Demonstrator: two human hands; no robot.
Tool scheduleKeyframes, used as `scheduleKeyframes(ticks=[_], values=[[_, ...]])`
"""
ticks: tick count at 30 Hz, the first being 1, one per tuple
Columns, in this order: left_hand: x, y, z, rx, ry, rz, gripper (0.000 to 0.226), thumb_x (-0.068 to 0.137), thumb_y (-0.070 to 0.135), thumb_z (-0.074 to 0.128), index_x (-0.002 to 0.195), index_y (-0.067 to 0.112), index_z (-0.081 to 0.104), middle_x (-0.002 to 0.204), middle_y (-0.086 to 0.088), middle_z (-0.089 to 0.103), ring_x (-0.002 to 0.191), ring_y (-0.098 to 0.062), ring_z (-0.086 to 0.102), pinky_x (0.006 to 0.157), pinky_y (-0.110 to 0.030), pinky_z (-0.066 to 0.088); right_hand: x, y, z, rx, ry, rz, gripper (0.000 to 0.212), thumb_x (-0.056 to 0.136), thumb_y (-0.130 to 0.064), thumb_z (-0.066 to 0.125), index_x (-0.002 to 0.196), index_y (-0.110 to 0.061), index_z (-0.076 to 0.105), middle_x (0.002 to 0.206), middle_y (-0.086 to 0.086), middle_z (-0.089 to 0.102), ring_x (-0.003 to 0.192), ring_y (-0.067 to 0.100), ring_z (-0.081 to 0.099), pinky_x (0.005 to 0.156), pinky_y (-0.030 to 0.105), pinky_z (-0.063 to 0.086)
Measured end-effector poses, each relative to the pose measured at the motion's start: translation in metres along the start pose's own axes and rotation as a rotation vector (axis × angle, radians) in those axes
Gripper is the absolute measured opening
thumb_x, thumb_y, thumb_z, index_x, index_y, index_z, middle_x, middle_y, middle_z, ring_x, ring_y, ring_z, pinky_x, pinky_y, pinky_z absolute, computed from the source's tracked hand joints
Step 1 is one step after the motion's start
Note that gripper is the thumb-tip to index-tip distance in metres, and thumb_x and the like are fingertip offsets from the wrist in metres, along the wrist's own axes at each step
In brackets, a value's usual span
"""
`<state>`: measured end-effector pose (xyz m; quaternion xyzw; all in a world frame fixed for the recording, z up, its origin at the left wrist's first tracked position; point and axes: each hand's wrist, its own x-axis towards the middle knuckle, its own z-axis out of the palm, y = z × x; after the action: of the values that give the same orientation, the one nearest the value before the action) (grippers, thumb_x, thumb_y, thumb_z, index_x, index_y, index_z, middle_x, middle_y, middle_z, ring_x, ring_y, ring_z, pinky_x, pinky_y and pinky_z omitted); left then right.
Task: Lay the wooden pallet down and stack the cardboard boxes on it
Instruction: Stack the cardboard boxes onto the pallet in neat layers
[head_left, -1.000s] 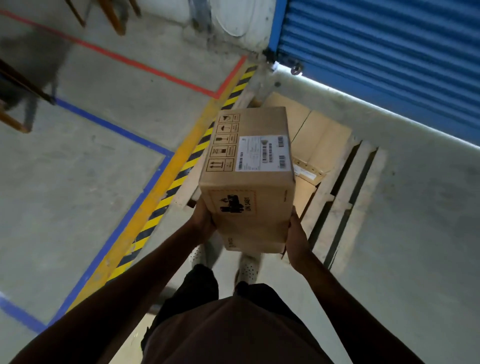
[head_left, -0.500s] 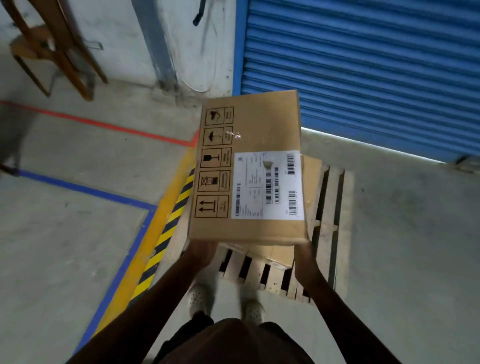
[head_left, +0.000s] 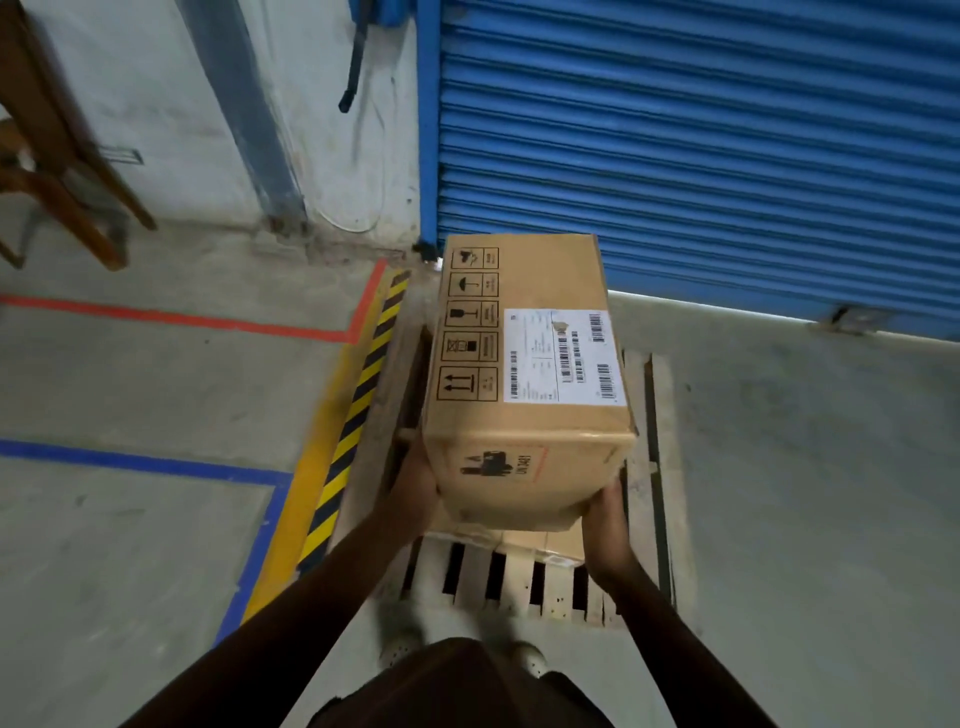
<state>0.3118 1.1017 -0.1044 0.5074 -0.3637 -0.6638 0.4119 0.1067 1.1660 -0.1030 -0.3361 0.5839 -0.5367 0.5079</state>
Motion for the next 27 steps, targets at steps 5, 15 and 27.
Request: scheduleKeyframes(ticks=[5, 15, 27], values=[[0.004, 0.016, 0.010, -0.176, -0.085, 0.022, 0.044, 0.103, 0.038, 0.034, 0.108, 0.013, 0.069, 0.100, -0.009, 0.074, 0.096, -0.025, 0.071, 0.086, -0.043, 0.057, 0.000, -0.002, 0.001, -0.044, 0.048, 0.033, 0.044, 0.111, -0.026, 0.012, 0.126, -0.025, 0.053, 0.123, -0.004, 0.068, 0.125, 0.020, 0.056, 0.115, 0.055, 0.036], [0.045, 0.034, 0.007, 0.071, -0.126, 0.080, 0.049, 0.096, 0.051, 0.023, 0.110, 0.025, 0.063, 0.098, 0.009, 0.075, 0.095, -0.006, 0.070, 0.075, -0.019, 0.054, 0.036, -0.064, 0.006, -0.184, -0.032, 0.224, 0.093, 0.072, -0.093, 0.023, 0.145, -0.039, 0.045, 0.143, -0.004, 0.056, 0.134, 0.020, 0.047, 0.111, 0.063, 0.033], [0.067, 0.101, 0.046, -0.008, -0.180, 0.076, 0.072, 0.094, 0.071, 0.021, 0.112, 0.016, 0.065, 0.091, -0.009, 0.071, 0.076, -0.021, 0.068, 0.063, -0.030, 0.052, 0.082, -0.140, 0.021, -0.035, -0.094, 0.006, 0.067, 0.104, -0.057, 0.015, 0.143, -0.015, 0.049, 0.133, 0.007, 0.064, 0.125, 0.026, 0.060, 0.112, 0.052, 0.040]])
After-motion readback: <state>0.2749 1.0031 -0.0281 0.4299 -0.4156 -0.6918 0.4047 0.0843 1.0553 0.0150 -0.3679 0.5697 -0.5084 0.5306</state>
